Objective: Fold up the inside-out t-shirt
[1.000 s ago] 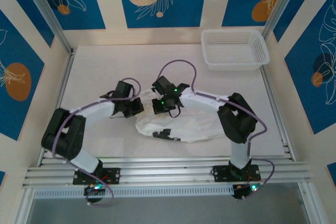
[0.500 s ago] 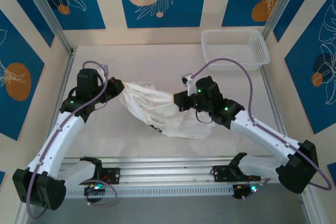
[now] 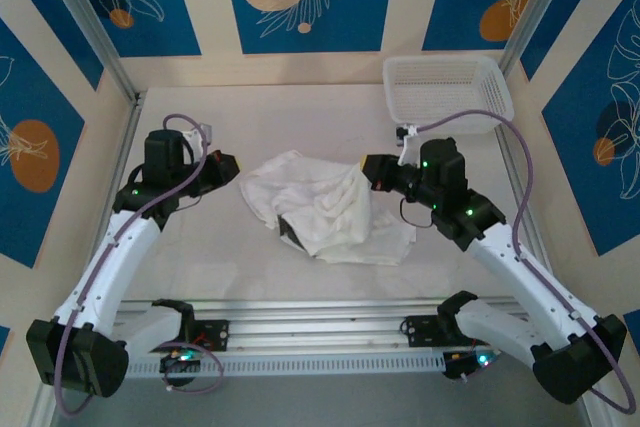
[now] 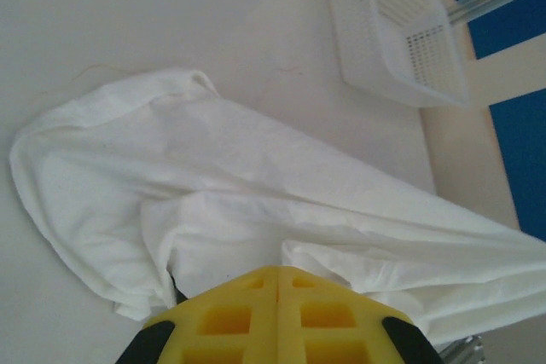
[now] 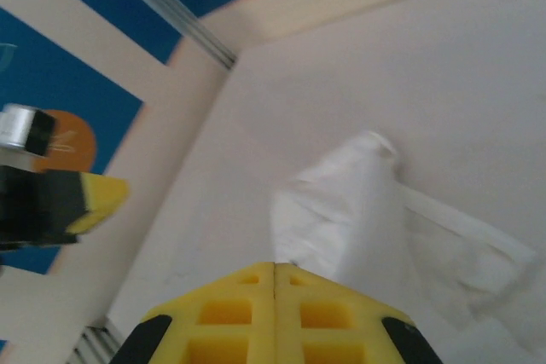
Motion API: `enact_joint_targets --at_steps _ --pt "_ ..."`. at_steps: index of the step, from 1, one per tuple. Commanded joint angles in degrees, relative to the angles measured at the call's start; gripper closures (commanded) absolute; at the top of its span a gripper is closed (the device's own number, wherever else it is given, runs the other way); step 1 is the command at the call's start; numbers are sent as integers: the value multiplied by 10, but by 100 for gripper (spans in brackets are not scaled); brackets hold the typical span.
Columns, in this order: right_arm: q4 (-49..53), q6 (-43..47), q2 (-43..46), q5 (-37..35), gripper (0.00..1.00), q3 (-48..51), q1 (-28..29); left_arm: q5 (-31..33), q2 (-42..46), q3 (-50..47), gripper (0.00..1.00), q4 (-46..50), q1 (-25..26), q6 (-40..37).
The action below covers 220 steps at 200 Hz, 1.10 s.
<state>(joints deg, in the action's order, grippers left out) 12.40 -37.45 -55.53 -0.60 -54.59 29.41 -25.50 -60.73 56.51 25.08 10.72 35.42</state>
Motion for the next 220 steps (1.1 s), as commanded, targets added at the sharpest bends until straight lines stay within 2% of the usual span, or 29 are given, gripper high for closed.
enact_joint_targets --at_steps 1,15,34,49,64,76,93,122,152,158,164,172,180,191,220 --pt "-29 14 -35 47 100 -43 -2 -38 2 -7 98 -36 0 -9" --pt "-32 14 -61 74 100 -56 -2 -72 -3 -32 82 -67 30 2" --pt "-51 9 -81 113 100 -58 0 -97 -24 -60 63 -118 125 10" --pt "-58 6 -88 124 100 -60 3 -78 -53 -55 54 -121 206 -34" --pt "-53 10 -92 131 100 -66 10 -21 -86 -39 45 -101 255 -96" --pt "-47 18 -92 138 100 -73 18 11 -112 -33 40 -111 261 -111" --pt "-29 31 -95 145 100 -87 32 -19 -152 -22 31 -169 262 -116" --pt "-7 39 -100 139 100 -103 53 -59 -238 21 31 -224 270 -121" --pt "6 30 -102 118 100 -102 60 -67 -262 25 31 -281 271 -114" --pt "15 26 -104 106 100 -103 59 -63 -262 25 35 -283 271 -113" --pt "23 22 -105 94 100 -103 57 -60 -260 26 46 -283 272 -113" --pt "31 15 -106 85 100 -103 51 -58 -254 28 71 -278 272 -110" --pt "40 1 -107 80 100 -99 37 -54 -243 28 100 -272 270 -103" --pt "48 -20 -104 79 100 -90 11 -65 -224 25 100 -274 266 -84" --pt "64 -45 -102 93 98 -36 -78 -105 -153 1 100 -304 232 26"
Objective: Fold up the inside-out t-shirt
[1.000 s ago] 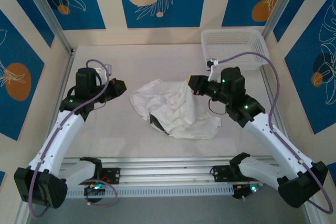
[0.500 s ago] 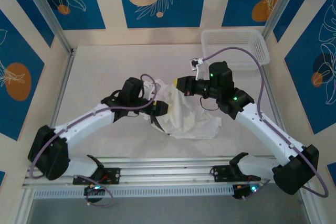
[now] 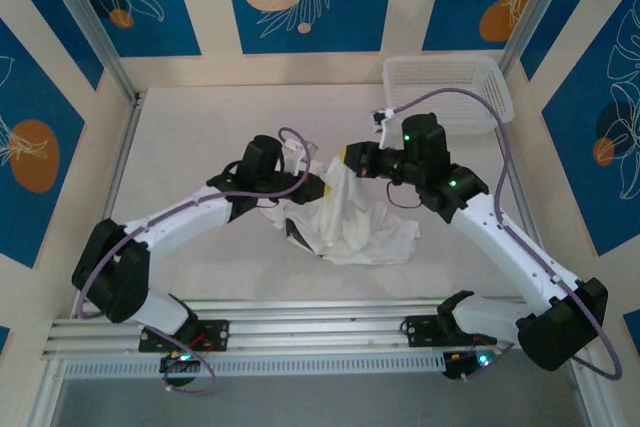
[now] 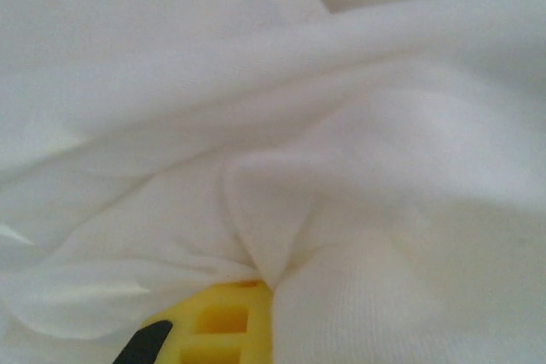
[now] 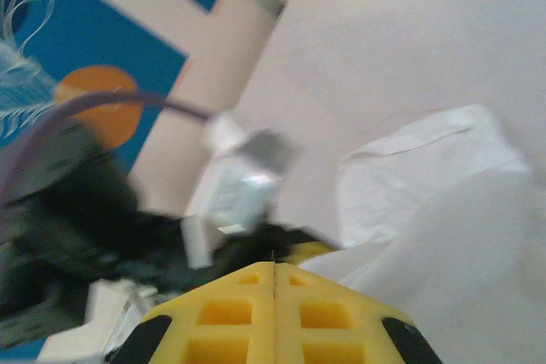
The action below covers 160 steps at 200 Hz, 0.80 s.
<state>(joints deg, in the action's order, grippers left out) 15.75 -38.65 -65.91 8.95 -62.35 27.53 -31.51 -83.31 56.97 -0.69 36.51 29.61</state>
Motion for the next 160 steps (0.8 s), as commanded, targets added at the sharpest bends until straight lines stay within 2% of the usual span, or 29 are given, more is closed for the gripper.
enact_joint_targets --at_steps 1,18,44,67,85,113,135,160 --pt "31 -32 1 -3 98 43 -61 -45 75 -4 100 -46 -27 86" --pt "56 -2 -19 11 95 59 -86 -61 107 -3 100 -31 -37 104" --pt "100 3 -27 19 88 54 -90 -73 123 15 100 23 -37 94" --pt "101 -5 31 -2 70 63 -76 -46 122 18 100 68 -37 76" --pt "76 11 96 -67 60 84 -18 -39 114 19 100 81 -37 72" --pt "-68 28 147 -142 50 167 141 -26 103 22 100 76 -37 86" --pt "-146 48 100 -196 45 185 227 -27 97 24 100 67 -37 104" --pt "-124 57 -18 -224 43 114 254 -21 96 35 100 83 -38 114"
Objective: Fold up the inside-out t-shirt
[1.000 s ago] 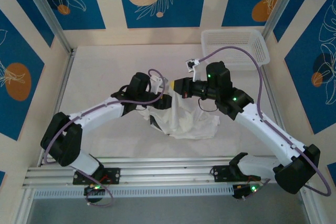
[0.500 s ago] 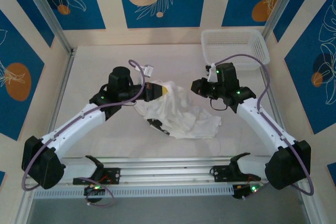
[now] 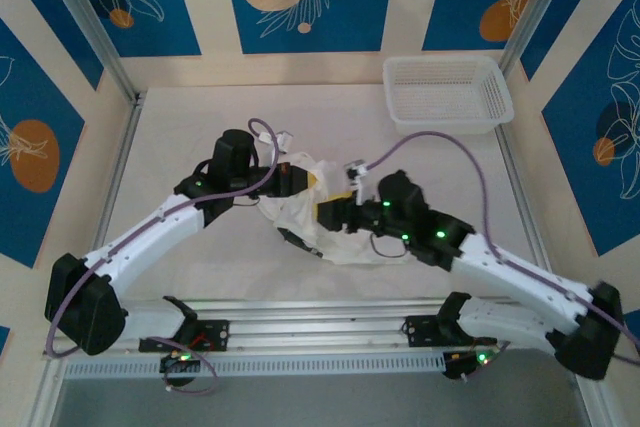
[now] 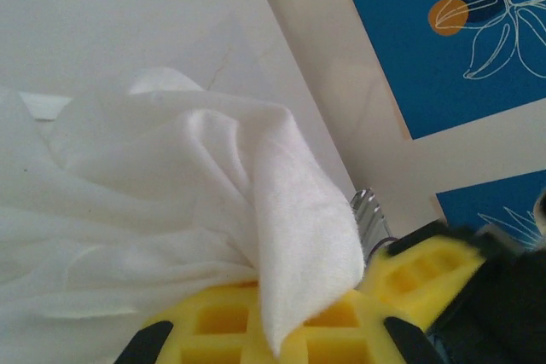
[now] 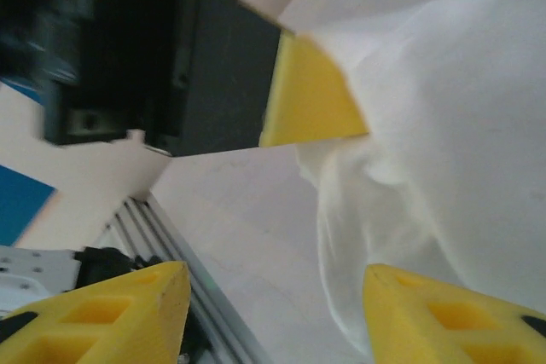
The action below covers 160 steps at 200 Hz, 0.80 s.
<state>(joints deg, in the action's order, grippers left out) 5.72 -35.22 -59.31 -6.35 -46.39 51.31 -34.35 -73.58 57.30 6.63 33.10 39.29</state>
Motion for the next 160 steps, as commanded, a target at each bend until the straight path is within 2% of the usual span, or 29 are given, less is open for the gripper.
enact_joint_targets --at_steps 1,13,17,27,31,38,52,61,77,88,116,139,160 --pt "-20 22 -89 -72 43 -50 16 9 -1 33 100 11 -3 17" --pt "13 21 -137 -94 49 -85 15 18 5 37 100 25 -3 14" --pt "23 22 -149 -100 57 -94 14 22 7 38 100 32 -3 12" --pt "39 23 -164 -108 85 -103 10 35 15 42 93 50 -4 3" --pt "42 24 -166 -109 93 -102 8 39 19 43 89 59 -6 -3" --pt "39 26 -162 -108 100 -91 4 46 26 47 79 77 -7 -19" --pt "10 31 -136 -79 100 -46 -10 78 44 55 62 124 -12 -69" --pt "-21 35 -113 -36 100 -5 -25 128 57 62 55 164 -13 -104" --pt "-58 39 -71 27 100 58 -47 212 80 57 48 208 -14 -151" --pt "-78 49 -40 49 100 99 -51 233 87 44 46 213 -18 -163" --pt "-105 63 5 84 100 167 -50 162 34 22 43 199 -25 -154" --pt "-70 29 11 97 99 194 -48 86 -44 12 40 170 -24 -139" --pt "-49 -1 13 103 97 211 -40 64 -92 3 36 137 -18 -129"
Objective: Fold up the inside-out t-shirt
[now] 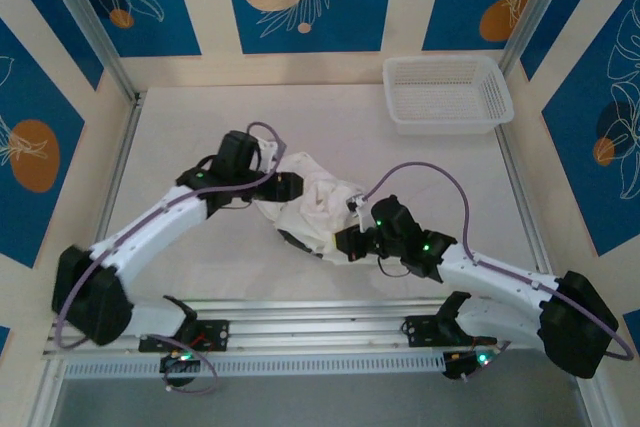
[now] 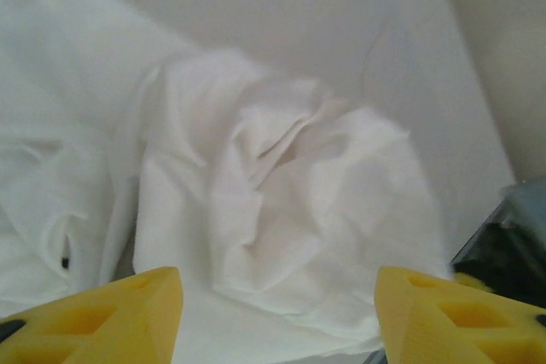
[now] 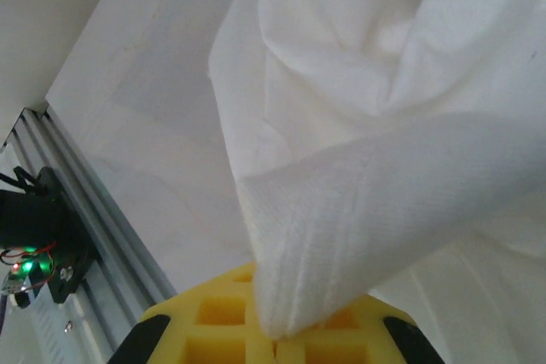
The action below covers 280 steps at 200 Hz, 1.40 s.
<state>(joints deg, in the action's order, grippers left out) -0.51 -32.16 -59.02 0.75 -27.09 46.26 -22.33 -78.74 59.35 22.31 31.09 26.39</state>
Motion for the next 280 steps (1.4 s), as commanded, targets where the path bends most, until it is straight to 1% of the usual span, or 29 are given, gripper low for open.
enact_joint_targets --at_steps 1,22,30,55,71,96,117,125,133,145,152,164,182,202,213,226,237,253,267,272,280 --pt "13 -32 10 32 97 18 11 -57 -42 -17 36 -21 3 0" --pt "4 -44 13 18 97 24 18 -90 -81 -13 31 -62 12 2" --pt "1 -47 13 13 97 24 19 -93 -96 -9 30 -75 18 2" --pt "-2 -46 8 7 97 23 20 -76 -145 22 30 -77 33 -5" --pt "8 -46 8 9 98 19 20 -55 -169 47 31 -60 43 -19" --pt "20 -50 14 -1 98 19 19 22 -182 72 32 -29 61 -56" --pt "22 -53 22 -14 98 22 20 130 -189 100 33 32 75 -95" --pt "27 -54 26 -18 98 23 18 168 -174 96 32 40 77 -100" --pt "32 -53 29 -22 98 23 18 192 -149 85 30 38 76 -102" --pt "35 -53 35 -26 98 25 17 212 -108 73 29 37 77 -108" --pt "33 -55 37 -28 98 28 17 207 -89 72 29 38 76 -112" --pt "29 -57 40 -32 98 32 15 167 -68 75 30 36 76 -114" --pt "28 -59 41 -36 99 35 12 89 -70 89 38 32 77 -100" --pt "29 -64 43 -37 99 34 11 52 -92 90 47 9 78 -81" --pt "29 -66 45 -38 99 33 11 44 -112 96 51 11 79 -82" --pt "36 -66 48 -41 99 32 11 38 -136 105 52 14 81 -85" --pt "41 -67 50 -43 99 30 10 39 -154 114 51 20 83 -87" --pt "46 -67 53 -47 99 31 10 48 -178 119 47 23 85 -87" --pt "46 -67 55 -50 99 31 10 46 -198 124 47 25 86 -85" --pt "48 -68 56 -50 99 31 10 43 -203 125 49 25 86 -83" --pt "50 -69 56 -51 99 31 10 38 -210 127 57 23 86 -80"
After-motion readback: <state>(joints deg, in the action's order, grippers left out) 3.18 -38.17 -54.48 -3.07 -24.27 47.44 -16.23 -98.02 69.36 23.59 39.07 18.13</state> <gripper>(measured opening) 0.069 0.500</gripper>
